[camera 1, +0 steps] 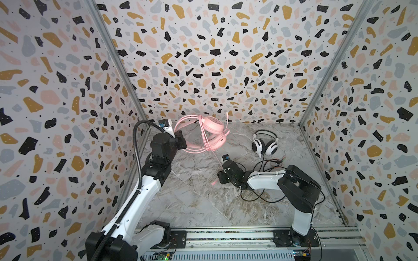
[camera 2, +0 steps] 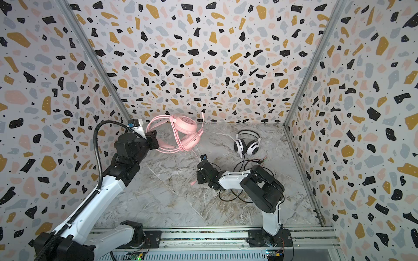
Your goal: Wrap the headphones
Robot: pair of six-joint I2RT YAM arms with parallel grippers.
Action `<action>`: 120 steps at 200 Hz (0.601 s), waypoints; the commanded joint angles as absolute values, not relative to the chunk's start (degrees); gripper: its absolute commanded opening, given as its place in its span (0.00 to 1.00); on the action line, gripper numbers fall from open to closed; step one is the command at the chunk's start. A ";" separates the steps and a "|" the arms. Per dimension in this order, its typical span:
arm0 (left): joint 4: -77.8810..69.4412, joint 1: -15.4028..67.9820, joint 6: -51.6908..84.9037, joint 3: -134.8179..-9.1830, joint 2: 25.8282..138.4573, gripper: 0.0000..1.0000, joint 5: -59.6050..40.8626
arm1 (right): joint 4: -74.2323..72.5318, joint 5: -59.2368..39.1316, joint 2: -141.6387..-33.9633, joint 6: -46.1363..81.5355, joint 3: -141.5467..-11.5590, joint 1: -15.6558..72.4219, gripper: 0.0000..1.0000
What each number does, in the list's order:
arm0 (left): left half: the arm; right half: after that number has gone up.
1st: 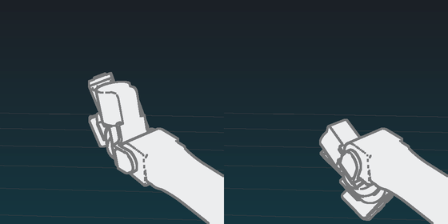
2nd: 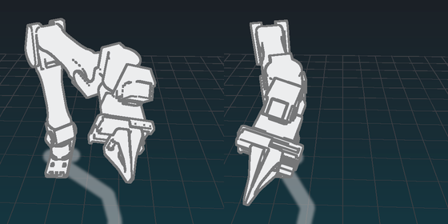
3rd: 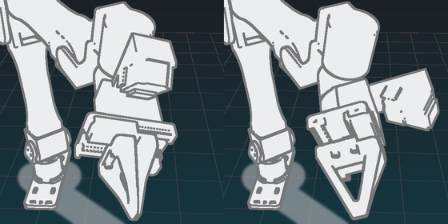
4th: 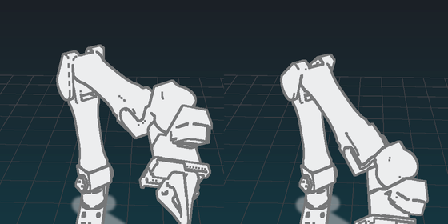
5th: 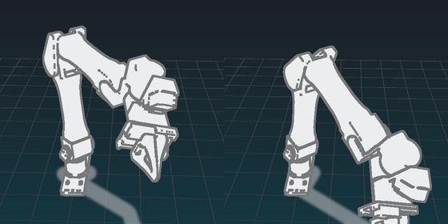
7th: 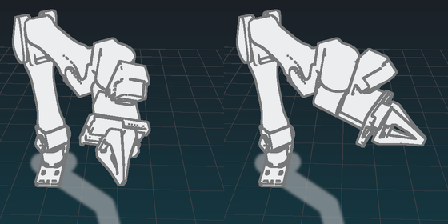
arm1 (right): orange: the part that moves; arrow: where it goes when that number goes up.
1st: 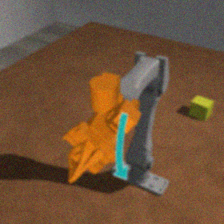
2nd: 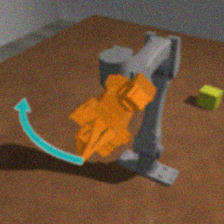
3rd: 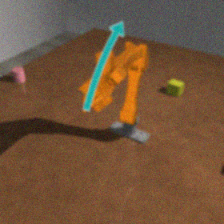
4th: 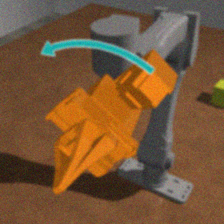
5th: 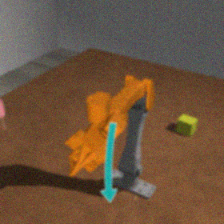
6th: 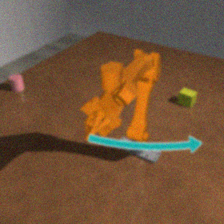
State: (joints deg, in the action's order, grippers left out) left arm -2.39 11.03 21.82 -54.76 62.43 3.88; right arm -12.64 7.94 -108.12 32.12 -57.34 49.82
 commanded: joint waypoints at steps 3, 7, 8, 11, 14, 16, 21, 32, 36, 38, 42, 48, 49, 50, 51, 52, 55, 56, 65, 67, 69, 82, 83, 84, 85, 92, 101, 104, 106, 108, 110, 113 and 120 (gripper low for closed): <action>-10.93 7.35 28.19 -54.87 60.12 0.00 0.91 | -13.29 9.02 -109.55 31.08 -61.10 47.43 0.50; -12.49 6.62 29.00 -54.27 60.08 0.00 -0.43 | -13.23 8.18 -110.40 30.34 -62.22 47.18 0.50; -12.79 6.48 29.18 -54.16 60.06 0.00 -0.78 | -13.21 8.05 -110.57 30.07 -62.53 47.06 0.49; -13.79 5.94 29.90 -53.68 60.03 0.00 -1.61 | -13.27 7.19 -111.25 29.26 -63.26 46.84 0.49; -14.95 5.41 30.76 -53.29 60.03 0.00 -2.46 | -13.28 5.96 -111.94 28.30 -64.42 46.63 0.49; -16.00 5.07 31.29 -52.96 60.03 0.00 -3.08 | -13.23 5.45 -112.40 27.58 -65.13 46.55 0.49; -17.96 4.11 32.76 -52.24 60.18 0.00 -4.55 | -12.95 4.65 -113.49 26.02 -66.83 46.48 0.49; -20.33 2.39 34.79 -51.35 60.68 0.00 -7.12 | -12.39 4.24 -115.70 22.74 -69.92 46.43 0.50; -20.62 1.86 35.05 -51.30 60.87 0.00 -7.60 | -12.20 3.73 -116.58 21.69 -71.02 46.32 0.50; -20.60 1.67 35.06 -51.32 61.05 0.00 -7.74 | -12.04 3.35 -116.97 21.18 -71.79 46.25 0.49; -20.51 1.27 35.01 -51.40 61.20 0.00 -7.83 | -11.63 2.41 -117.84 20.27 -73.06 46.00 0.49; -20.40 0.71 34.98 -51.50 61.41 0.00 -8.04 | -11.05 0.86 -119.11 18.90 -74.90 45.65 0.49; -20.39 0.66 34.98 -51.50 61.47 0.00 -8.11 | -10.89 0.69 -119.32 18.68 -75.20 45.59 0.49; -20.39 0.60 34.98 -51.50 61.54 0.00 -8.14 | -10.76 0.39 -119.51 18.44 -75.52 45.56 0.49; -20.39 0.47 34.98 -51.50 61.58 0.00 -8.20 | -10.70 0.24 -119.70 18.27 -75.77 45.50 0.50; -20.43 0.37 34.98 -51.50 61.59 0.00 -8.28 | -10.67 0.08 -119.88 18.10 -76.03 45.47 0.50; -20.52 0.09 35.06 -51.58 61.65 0.00 -8.52 | -10.56 -0.40 -120.33 17.60 -76.71 45.37 0.49; -20.59 0.00 35.06 -51.54 61.68 0.00 -8.56 | -10.55 -0.51 -120.46 17.41 -76.89 45.36 0.49; -20.94 -0.75 35.44 -51.44 61.86 0.00 -9.35 | -10.86 -1.21 -121.69 15.69 -78.35 45.05 0.50; -21.03 -0.89 35.53 -51.42 61.87 0.00 -9.46 | -11.00 -1.44 -121.90 15.33 -78.63 44.97 0.50; -21.08 -1.01 35.58 -51.42 61.92 0.00 -9.57 | -11.12 -1.77 -122.21 14.95 -78.94 44.88 0.50; -21.53 -1.32 35.33 -51.24 61.91 0.00 -9.89 | -11.75 -4.44 -123.93 12.80 -81.17 44.41 0.50; -21.53 -1.32 35.28 -51.24 61.89 0.00 -9.91 | -11.76 -4.73 -124.10 12.68 -81.41 44.35 0.50; -21.53 -1.32 35.22 -51.24 61.88 0.00 -9.96 | -11.73 -4.91 -124.19 12.54 -81.57 44.37 0.50; -21.53 -1.32 35.19 -51.24 61.88 0.00 -9.99 | -11.71 -5.14 -124.32 12.42 -81.79 44.33 0.50; -21.60 -1.38 35.11 -51.16 61.88 0.00 -9.93 | -11.32 -6.57 -125.33 11.73 -83.27 44.00 0.50; -21.94 -1.41 35.33 -51.07 61.96 0.00 -10.29 | -11.40 -8.77 -126.15 10.72 -84.48 43.86 0.50; -21.93 -1.41 35.33 -51.13 62.04 0.00 -10.41 | -11.65 -9.19 -126.37 10.51 -84.75 43.86 0.50; -21.89 -1.41 35.38 -51.15 62.05 0.00 -10.49 | -11.75 -9.37 -126.45 10.52 -84.93 43.88 0.50; -21.89 -1.41 35.34 -51.15 62.12 0.00 -10.53 | -11.97 -9.68 -126.51 10.50 -85.04 43.86 0.50; -21.91 -1.41 35.33 -51.22 62.13 0.00 -10.61 | -12.18 -9.89 -126.62 10.51 -85.20 43.86 0.50; -21.81 -1.40 35.27 -51.24 62.18 0.00 -10.61 | -12.41 -10.38 -126.78 10.62 -85.39 43.88 0.50; -21.69 -1.41 35.03 -51.24 62.18 0.00 -10.55 | -12.95 -11.52 -127.05 10.78 -85.85 43.86 0.50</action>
State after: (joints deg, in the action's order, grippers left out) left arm -12.84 -1.13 32.49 -50.61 62.81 -8.21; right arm -12.21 -5.45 -127.07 13.91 -83.05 44.31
